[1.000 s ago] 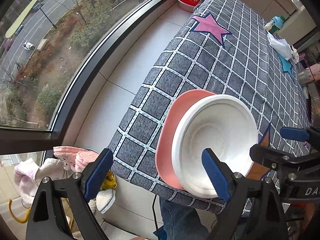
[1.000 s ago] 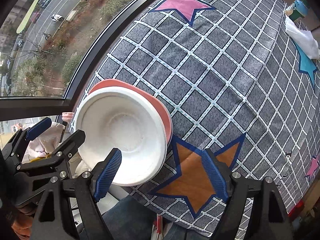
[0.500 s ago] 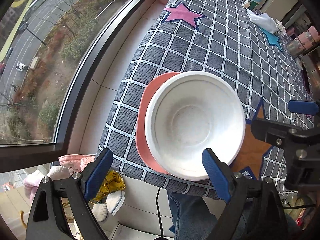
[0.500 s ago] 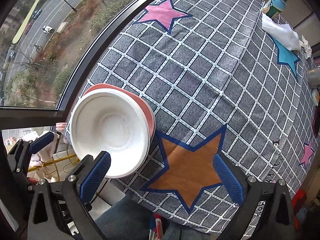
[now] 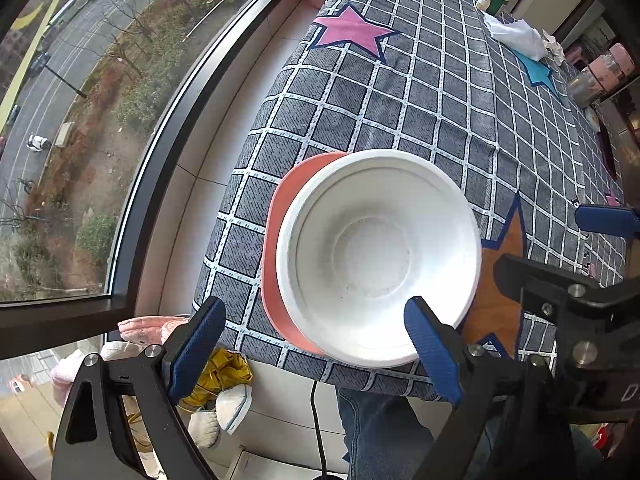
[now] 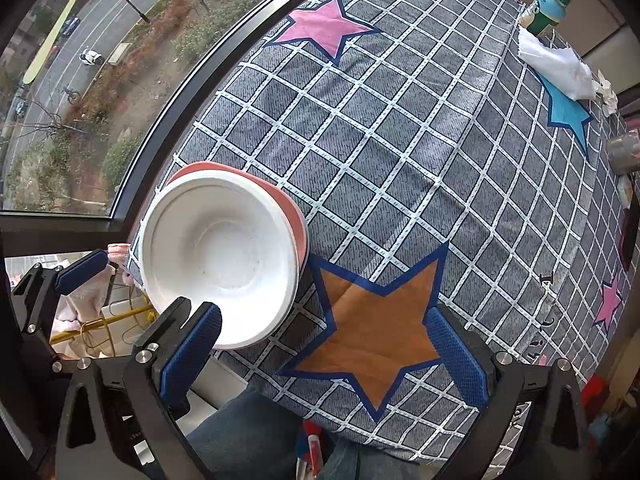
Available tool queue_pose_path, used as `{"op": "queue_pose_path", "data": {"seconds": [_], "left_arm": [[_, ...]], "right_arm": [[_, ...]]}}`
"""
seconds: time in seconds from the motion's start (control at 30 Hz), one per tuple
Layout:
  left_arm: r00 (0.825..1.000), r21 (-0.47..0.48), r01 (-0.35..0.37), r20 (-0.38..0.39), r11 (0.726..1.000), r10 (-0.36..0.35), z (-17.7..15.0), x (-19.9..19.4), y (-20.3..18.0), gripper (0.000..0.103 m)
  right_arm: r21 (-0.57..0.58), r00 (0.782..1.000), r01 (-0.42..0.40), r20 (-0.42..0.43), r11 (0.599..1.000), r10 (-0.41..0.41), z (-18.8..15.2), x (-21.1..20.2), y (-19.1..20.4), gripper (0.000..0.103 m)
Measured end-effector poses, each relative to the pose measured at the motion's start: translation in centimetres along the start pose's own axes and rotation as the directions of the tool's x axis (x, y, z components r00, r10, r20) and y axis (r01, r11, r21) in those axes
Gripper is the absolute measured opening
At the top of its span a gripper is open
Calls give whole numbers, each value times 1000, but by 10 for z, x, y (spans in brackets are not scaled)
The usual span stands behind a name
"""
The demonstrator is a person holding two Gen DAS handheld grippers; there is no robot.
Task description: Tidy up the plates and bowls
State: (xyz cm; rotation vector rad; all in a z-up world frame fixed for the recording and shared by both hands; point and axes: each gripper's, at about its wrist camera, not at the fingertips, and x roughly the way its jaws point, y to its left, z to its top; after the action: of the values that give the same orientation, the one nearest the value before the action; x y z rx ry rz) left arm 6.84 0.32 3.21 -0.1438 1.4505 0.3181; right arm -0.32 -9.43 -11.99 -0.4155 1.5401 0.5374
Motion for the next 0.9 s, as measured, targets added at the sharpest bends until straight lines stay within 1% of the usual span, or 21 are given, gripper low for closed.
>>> {"op": "queue_pose_path", "data": {"seconds": [0.9], "left_arm": [[1000, 15, -13, -12, 1000, 13, 2, 2, 1, 93]], "right_arm": [[-13, 1000, -14, -20, 1000, 13, 4, 5, 2, 103]]}}
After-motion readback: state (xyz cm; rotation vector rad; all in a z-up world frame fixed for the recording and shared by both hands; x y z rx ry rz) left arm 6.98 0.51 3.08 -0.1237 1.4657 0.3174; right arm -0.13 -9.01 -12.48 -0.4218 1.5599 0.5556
